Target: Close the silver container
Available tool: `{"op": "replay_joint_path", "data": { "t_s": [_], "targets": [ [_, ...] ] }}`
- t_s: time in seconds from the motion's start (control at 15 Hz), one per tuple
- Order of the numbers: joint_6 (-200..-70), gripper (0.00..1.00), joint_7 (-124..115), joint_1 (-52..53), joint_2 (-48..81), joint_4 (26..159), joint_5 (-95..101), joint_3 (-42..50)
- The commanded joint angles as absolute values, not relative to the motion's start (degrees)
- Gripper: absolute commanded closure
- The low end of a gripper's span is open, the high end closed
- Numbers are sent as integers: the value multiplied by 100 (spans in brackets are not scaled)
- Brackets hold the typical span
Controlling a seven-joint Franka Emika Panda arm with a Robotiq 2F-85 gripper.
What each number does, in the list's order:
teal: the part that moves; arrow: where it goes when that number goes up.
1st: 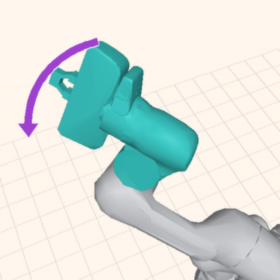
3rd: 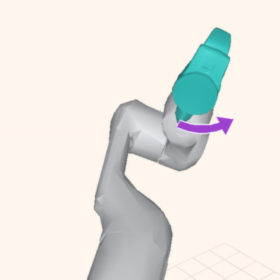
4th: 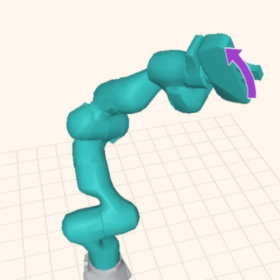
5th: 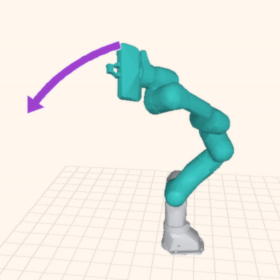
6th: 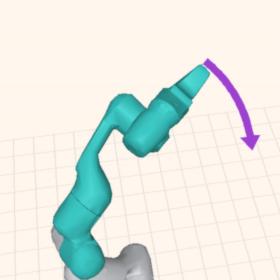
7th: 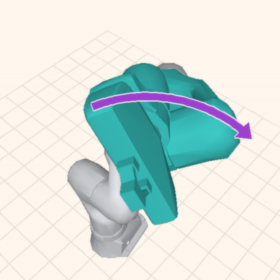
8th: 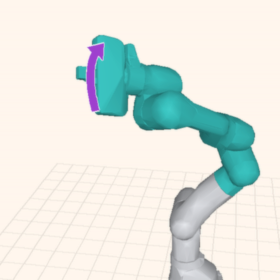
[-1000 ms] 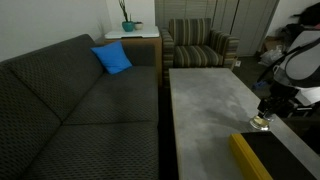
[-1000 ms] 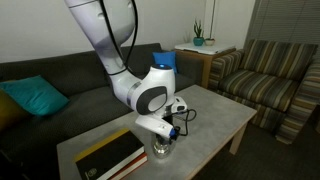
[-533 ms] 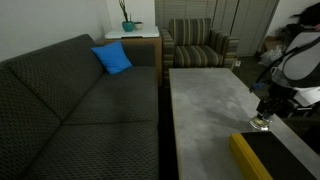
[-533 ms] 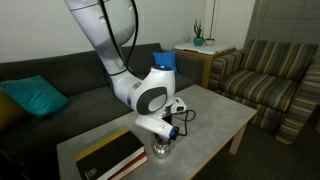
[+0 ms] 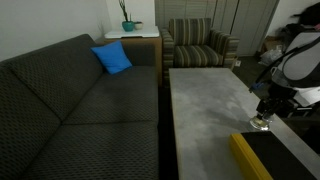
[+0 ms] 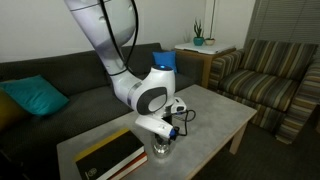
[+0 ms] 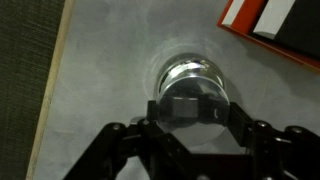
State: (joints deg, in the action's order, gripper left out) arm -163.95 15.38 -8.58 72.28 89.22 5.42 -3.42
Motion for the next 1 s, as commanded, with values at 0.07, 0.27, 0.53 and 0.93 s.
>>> {"op": "replay_joint_path", "data": {
  "t_s": [0.07,0.27,0.53,0.93],
  "targets": [
    [-16115,56,1566,-855,7274,8746,595,-340],
    [-15652,56,1586,-808,7274,8517,609,-289],
    [-14630,56,1745,-796,7322,7970,610,-288],
    [-13435,56,2057,-818,7830,6735,529,-339]
  ]
}}
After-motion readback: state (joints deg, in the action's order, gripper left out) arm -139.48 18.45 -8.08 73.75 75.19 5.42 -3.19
